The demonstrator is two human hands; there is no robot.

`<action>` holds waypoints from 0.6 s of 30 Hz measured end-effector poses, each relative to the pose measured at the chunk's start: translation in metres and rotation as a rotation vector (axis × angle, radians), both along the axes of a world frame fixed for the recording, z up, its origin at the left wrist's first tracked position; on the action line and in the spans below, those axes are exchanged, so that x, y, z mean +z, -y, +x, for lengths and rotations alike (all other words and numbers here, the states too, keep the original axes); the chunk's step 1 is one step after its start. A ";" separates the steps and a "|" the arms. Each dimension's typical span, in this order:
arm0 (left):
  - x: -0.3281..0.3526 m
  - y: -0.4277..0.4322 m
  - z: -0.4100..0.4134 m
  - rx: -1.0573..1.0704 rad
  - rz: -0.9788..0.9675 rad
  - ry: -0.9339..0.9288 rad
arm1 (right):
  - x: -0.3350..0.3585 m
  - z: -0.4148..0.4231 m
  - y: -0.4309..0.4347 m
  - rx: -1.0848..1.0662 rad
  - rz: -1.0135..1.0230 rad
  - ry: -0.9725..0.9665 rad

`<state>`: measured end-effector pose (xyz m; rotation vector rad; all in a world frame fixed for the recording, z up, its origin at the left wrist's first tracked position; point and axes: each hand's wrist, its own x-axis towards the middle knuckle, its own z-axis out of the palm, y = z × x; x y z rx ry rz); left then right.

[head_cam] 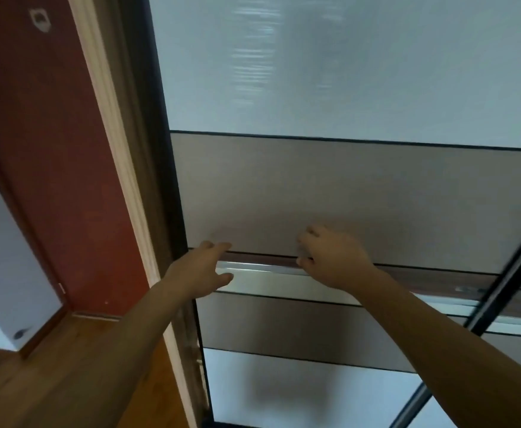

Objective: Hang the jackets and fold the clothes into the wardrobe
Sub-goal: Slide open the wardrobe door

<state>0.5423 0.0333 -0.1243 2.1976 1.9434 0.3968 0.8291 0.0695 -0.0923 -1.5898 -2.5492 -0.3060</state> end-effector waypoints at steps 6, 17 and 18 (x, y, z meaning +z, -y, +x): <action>0.027 -0.021 -0.040 0.009 -0.018 -0.065 | 0.023 -0.036 -0.015 -0.085 -0.128 -0.098; 0.124 -0.068 -0.076 -0.050 0.021 -0.116 | 0.114 -0.097 -0.063 -0.109 -0.065 -0.039; 0.128 -0.072 -0.078 -0.043 0.028 -0.113 | 0.117 -0.101 -0.067 -0.106 -0.074 -0.049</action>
